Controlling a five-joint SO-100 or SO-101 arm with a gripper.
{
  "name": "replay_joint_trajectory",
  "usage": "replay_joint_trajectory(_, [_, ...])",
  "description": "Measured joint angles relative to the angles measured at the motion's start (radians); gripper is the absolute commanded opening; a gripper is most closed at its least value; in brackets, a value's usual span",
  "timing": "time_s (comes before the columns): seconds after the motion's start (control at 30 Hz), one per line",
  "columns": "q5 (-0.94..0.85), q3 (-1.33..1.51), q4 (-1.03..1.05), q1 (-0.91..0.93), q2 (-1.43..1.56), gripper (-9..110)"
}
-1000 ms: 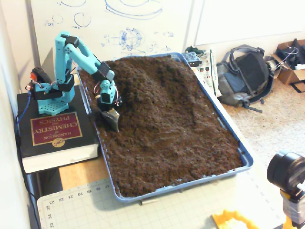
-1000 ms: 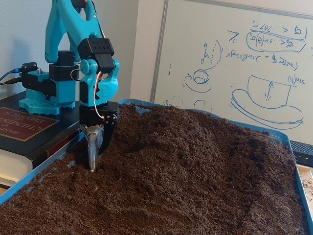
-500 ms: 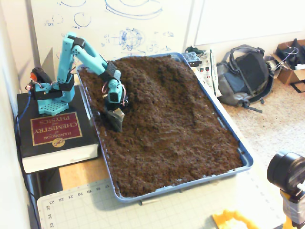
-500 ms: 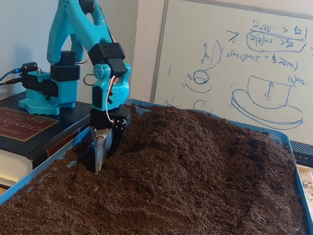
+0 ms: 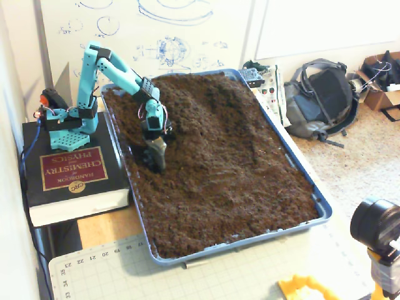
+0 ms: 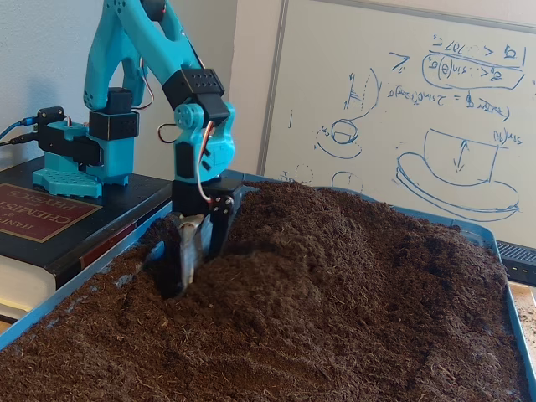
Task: Build a berm.
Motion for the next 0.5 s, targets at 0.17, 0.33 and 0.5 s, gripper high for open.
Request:
replay_joint_trajectory(0.17, [0.0,0.0,-0.021,-0.026,0.074,0])
replay_joint_trajectory(0.33, [0.0,0.0,-0.025,-0.032,0.095,0])
replay_joint_trajectory(0.5, [0.0,0.0,-0.002,-0.061,0.121,0])
